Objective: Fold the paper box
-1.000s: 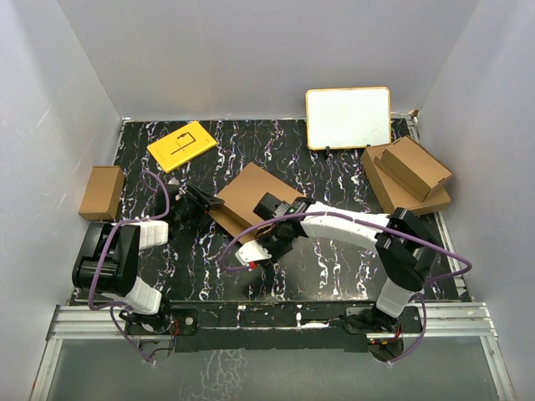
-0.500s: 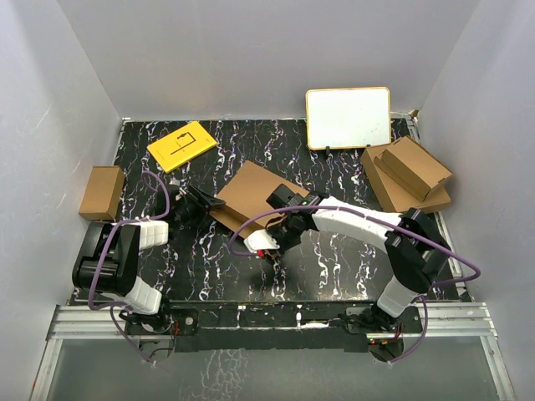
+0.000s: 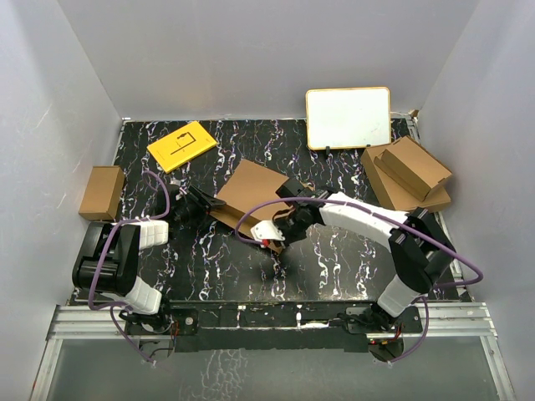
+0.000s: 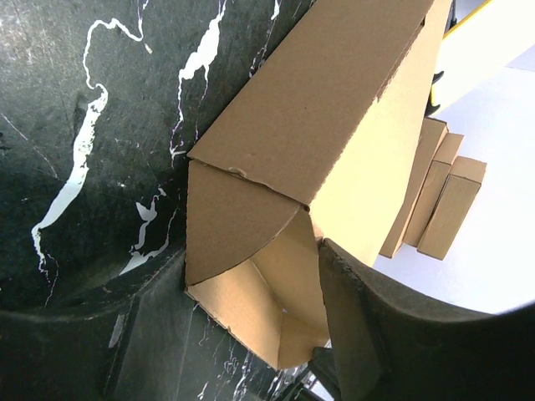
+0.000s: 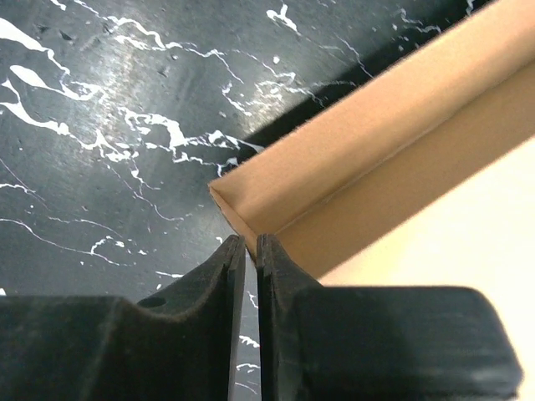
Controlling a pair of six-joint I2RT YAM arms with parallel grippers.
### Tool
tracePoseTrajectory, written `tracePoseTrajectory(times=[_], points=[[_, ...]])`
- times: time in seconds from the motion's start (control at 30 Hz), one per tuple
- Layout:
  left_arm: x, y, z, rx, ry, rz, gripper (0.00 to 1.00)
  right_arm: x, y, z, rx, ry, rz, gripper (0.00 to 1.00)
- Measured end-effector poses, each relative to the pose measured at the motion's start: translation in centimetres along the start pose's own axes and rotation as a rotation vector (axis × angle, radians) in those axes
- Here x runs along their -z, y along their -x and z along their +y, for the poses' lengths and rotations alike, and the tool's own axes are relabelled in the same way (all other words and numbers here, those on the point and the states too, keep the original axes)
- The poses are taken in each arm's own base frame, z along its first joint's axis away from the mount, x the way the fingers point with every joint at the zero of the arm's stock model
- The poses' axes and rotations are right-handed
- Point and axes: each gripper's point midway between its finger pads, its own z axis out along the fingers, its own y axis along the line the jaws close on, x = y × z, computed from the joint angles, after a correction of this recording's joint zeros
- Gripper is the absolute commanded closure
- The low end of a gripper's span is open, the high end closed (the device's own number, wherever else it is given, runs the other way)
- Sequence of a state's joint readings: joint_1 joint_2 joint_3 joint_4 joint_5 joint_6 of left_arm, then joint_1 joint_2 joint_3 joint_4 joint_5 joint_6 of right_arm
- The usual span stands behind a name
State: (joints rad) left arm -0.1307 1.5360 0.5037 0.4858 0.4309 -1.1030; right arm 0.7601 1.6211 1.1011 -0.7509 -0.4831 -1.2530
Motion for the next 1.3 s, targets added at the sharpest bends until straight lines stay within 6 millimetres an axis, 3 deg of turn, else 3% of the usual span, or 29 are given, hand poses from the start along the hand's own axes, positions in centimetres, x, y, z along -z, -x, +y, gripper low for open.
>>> tracePoseTrajectory(times=[0.13,0.33,0.47,0.7,0.97,1.17,1.3], points=[[0.0,0.0,0.0,-0.001,0.005,0.004,0.42,1.1,-0.3,-1.1,-0.022,-0.050,-0.023,0.66],[0.0,-0.2,0.1,0.003,0.010,0.011,0.37,3.8,0.7,-2.7,-0.016,-0.145,-0.098,0.55],[0.0,-0.3,0.3,0.008,0.019,0.016,0.27,6.1,0.7,-3.4,-0.089,-0.193,-0.204,0.45],[0.5,-0.5,0.1,0.018,0.027,0.021,0.04,11.5,-3.3,-6.9,-0.428,-0.369,-0.398,0.26],[2.1,0.0,-1.7,-0.006,-0.020,-0.015,0.03,15.4,-7.5,-10.0,-0.825,-0.523,-0.622,0.18],[5.3,0.2,-5.0,-0.114,-0.140,-0.080,0.03,14.7,-12.6,-11.9,-1.115,-0.493,-0.701,0.18],[7.1,-1.1,-5.6,-0.158,-0.212,-0.075,0.03,13.2,-15.6,-13.0,-1.238,-0.457,-0.700,0.18]])
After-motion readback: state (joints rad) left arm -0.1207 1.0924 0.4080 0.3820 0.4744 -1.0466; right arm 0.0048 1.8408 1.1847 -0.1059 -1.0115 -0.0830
